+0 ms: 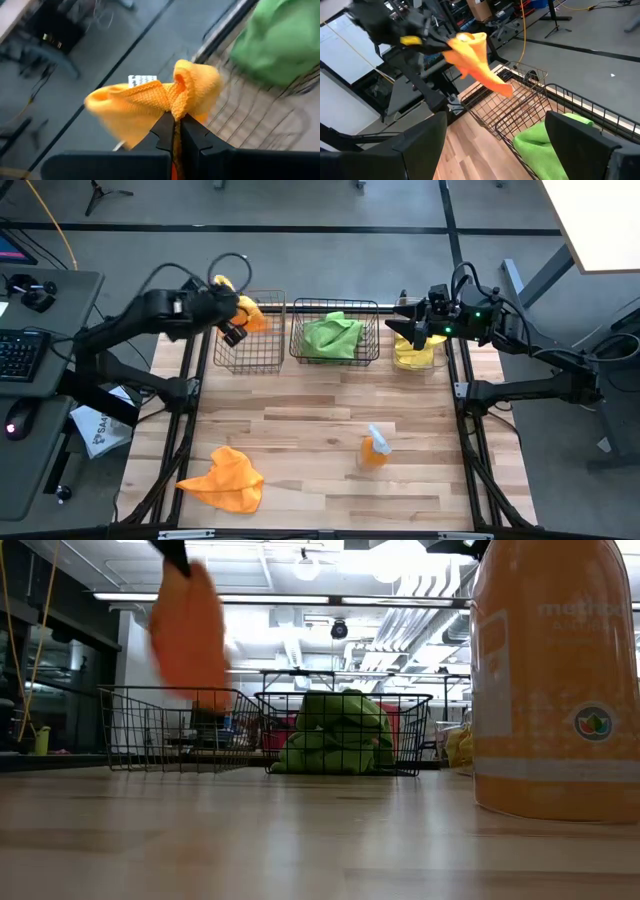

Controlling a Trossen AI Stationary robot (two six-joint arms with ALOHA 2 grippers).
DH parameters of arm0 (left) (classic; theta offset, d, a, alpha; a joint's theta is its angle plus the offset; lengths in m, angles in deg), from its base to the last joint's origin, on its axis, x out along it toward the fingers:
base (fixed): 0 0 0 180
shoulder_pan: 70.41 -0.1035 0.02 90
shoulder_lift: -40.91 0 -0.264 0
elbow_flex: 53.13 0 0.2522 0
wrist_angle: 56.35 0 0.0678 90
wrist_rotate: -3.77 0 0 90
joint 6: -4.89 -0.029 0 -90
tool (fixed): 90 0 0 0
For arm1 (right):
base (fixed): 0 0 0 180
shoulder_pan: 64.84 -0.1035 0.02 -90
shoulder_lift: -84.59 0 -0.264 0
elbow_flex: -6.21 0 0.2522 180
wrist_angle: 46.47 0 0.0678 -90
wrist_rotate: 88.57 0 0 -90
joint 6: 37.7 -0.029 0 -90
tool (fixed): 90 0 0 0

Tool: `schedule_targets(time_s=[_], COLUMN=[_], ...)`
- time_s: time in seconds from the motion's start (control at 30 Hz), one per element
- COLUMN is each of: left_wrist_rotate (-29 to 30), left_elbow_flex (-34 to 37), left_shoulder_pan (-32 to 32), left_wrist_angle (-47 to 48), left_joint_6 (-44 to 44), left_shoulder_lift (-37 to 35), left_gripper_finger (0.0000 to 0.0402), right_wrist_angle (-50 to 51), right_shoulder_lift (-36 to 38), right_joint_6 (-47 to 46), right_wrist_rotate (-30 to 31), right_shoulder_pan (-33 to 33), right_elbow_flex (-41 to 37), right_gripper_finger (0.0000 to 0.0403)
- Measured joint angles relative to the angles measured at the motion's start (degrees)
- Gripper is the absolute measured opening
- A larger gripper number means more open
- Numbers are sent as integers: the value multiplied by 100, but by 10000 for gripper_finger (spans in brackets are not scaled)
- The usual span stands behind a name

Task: Sort microfiber towel by color & place in baskets
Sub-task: Put the top orange microfiber towel into the gold wire basket

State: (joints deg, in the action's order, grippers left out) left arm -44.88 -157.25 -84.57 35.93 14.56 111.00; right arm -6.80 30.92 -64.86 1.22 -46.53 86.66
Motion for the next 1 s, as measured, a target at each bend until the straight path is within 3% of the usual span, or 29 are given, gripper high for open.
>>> schedule_targets(time_s=[0.13, 0.3, 0.43, 0.53, 0.7, 0.87, 1.0], left_wrist_rotate=[-331, -1286, -2268, -2522, -2010, -2115, -2169], left_elbow_flex=[982, 2381, 2906, 2932, 2729, 2391, 1873], left_shoulder_pan=[-434, -708, -728, -697, -784, -889, -829], left_wrist_angle=[-498, -2026, -3064, -3211, -2856, -2498, -1988], left_joint_6=[-145, -243, -250, -452, -770, -1231, -1095], left_shoulder_lift=[13, 47, 57, 58, 35, 32, 30], left_gripper_finger=[0, 0, 0, 0, 20, 83, 146], right_wrist_angle=[0, 0, -2, -1, 0, 0, -2], right_shoulder_lift=[0, 0, 0, 0, 0, 0, 0], right_joint_6=[0, -2, 5, 15, 18, 48, 61], right_wrist_rotate=[0, 0, 1, 2, 2, 2, 4], right_shoulder_pan=[0, 0, 1, 1, 2, 1, 0], right_elbow_flex=[0, 0, 0, 0, 0, 0, 0], right_gripper_finger=[332, 332, 332, 332, 332, 332, 332])
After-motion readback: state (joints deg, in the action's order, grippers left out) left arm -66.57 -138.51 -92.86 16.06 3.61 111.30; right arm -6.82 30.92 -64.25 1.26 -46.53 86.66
